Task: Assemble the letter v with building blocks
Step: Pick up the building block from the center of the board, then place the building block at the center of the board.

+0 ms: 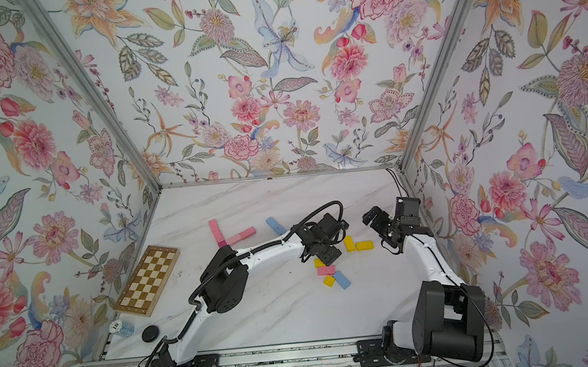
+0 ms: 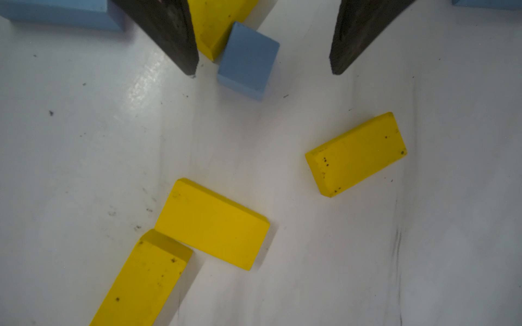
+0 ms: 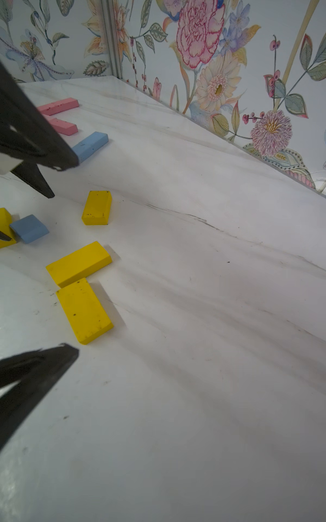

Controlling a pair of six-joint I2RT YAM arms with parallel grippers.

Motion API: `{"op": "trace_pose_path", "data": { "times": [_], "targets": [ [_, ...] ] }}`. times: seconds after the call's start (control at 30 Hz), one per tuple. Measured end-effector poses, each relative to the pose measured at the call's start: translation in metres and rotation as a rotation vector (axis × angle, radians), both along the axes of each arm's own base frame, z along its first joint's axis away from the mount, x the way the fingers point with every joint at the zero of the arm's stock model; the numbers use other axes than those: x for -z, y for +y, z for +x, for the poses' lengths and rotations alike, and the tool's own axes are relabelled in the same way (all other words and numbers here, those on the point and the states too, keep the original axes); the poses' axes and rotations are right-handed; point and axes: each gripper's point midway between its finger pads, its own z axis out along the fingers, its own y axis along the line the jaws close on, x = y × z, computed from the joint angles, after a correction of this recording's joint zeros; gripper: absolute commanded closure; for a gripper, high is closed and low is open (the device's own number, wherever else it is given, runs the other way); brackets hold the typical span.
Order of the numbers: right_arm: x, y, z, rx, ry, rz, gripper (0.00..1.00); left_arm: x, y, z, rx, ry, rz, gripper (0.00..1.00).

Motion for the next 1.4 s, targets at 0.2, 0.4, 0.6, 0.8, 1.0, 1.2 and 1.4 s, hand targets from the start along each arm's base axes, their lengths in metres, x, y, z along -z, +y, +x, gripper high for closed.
{"op": "trace_pose_path", "data": {
  "times": [0.2,0.4,0.6,0.8,1.0,1.2,1.4],
  "targets": [
    [0.000,0.009,0.001,-0.026,-0.001,0.000,0.01,0.012,0.003,-0.009,0.026,0.046,0.035,0.33],
    [0.000,0.010,0.003,-0.021,-0.005,0.006,0.01,0.014,0.005,-0.012,0.032,0.058,0.046,0.41],
    [-0.001,0.017,0.004,-0.034,-0.013,0.011,0.01,0.021,0.006,-0.010,0.017,0.067,0.048,0.61],
    [-0.003,0.017,0.007,-0.034,-0.027,0.006,0.01,0.021,0.006,-0.003,-0.053,0.088,0.008,0.81],
    [-0.001,0.018,0.008,-0.038,-0.016,-0.019,0.01,0.018,0.027,0.019,-0.271,0.143,-0.090,0.80],
    [-0.006,0.049,0.018,-0.143,-0.008,-0.150,0.01,-0.007,0.094,0.054,-0.630,0.185,-0.261,0.79],
    [0.002,0.084,0.022,-0.261,0.015,-0.265,0.01,-0.013,0.129,0.065,-0.859,0.175,-0.363,0.78]
  ]
}}
